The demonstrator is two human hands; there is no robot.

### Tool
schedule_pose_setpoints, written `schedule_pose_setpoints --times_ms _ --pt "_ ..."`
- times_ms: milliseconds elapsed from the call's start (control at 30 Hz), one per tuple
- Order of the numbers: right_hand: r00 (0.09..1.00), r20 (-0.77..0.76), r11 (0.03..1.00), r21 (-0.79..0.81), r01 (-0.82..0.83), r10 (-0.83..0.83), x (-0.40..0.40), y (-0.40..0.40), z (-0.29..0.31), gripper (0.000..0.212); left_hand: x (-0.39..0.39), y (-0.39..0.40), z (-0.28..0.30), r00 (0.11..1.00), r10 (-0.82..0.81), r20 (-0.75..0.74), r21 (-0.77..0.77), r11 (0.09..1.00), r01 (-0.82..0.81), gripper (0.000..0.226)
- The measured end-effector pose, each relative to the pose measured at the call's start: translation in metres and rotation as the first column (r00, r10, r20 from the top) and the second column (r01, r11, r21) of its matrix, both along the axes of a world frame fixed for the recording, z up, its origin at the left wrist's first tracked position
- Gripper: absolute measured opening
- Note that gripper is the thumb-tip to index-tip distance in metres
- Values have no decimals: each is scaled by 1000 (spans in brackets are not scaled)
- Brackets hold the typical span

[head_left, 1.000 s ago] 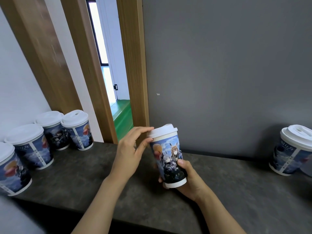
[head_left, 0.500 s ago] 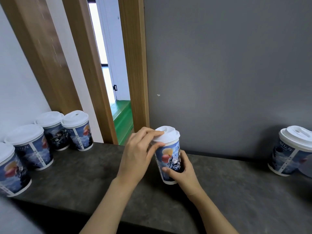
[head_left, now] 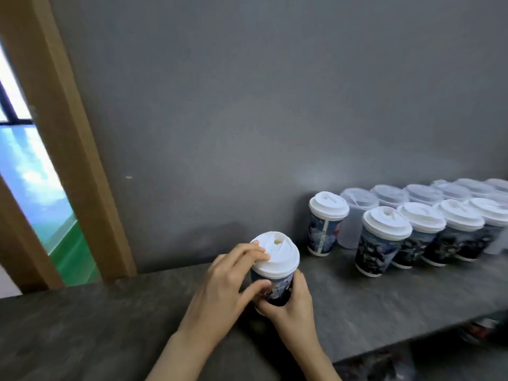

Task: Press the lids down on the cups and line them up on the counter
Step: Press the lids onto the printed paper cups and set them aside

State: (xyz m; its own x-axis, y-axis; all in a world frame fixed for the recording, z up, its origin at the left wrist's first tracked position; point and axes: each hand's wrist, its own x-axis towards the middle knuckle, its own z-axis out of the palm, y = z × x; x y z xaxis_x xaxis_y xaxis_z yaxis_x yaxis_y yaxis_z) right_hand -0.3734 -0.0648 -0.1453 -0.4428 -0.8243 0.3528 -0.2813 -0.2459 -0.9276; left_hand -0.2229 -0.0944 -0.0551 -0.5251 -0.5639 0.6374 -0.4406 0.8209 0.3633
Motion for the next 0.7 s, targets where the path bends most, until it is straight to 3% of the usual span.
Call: schedule_pose_setpoints --times_ms 300,700 --pt "957 -78 959 36 282 -279 -92 21 1 64 -105 17 -2 994 -25 107 -94 995 35 62" --pt "963 -119 962 98 253 -241 -154 8 0 52 -172 15 -2 990 124 61 -70 990 -120 55"
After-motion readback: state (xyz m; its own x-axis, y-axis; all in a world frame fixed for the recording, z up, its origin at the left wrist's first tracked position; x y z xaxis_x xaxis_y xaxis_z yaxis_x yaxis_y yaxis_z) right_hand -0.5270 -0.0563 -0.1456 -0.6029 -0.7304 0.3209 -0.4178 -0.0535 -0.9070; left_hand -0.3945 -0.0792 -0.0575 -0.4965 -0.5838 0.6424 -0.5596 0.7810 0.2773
